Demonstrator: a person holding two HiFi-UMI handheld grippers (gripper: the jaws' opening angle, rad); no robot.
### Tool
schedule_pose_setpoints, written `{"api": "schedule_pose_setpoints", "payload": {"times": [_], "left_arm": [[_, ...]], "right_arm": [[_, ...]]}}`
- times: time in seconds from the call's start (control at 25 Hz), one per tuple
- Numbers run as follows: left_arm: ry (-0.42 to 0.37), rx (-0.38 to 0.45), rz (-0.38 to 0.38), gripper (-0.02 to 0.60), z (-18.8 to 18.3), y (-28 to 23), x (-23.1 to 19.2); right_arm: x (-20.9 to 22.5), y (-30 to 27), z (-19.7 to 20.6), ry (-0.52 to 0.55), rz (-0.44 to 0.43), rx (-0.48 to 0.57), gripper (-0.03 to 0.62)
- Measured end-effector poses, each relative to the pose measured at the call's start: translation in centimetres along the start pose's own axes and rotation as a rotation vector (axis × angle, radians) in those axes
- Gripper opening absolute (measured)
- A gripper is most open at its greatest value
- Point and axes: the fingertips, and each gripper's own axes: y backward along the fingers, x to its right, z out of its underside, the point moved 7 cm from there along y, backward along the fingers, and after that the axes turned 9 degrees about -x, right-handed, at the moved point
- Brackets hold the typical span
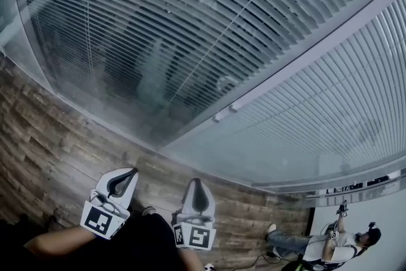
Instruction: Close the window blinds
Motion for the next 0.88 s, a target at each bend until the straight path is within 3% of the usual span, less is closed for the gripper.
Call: {"api": "schedule_pose_setpoints", "payload": {"times": [0.2,0.48,0.72,0.88], "left_arm": [[0.058,-0.054,-0.023,0.002,1.2,-0.9,-0.4],[0.053,-0.068,-0.107,0.002,0.9,-2.9,0.0],[-0.065,0.01,-0.161,0.002,-1.3,-5.8,2.6],[-0.057,0.034,-0.171,0.002,-1.1,-8.0,4.6]], "right_arm": [[0.8,-1.6,-0.3,-0.008,-0.009,-0.005,0.017],[4.0,-4.5,-0.7,-0.006,-0.026,0.0,0.017],[7.4,-7.0,-1.0,0.007,-0.059,-0.002,0.026],[9.1,-8.9,-0.4,0.058,-0.082,-0.021,0.029]]}}
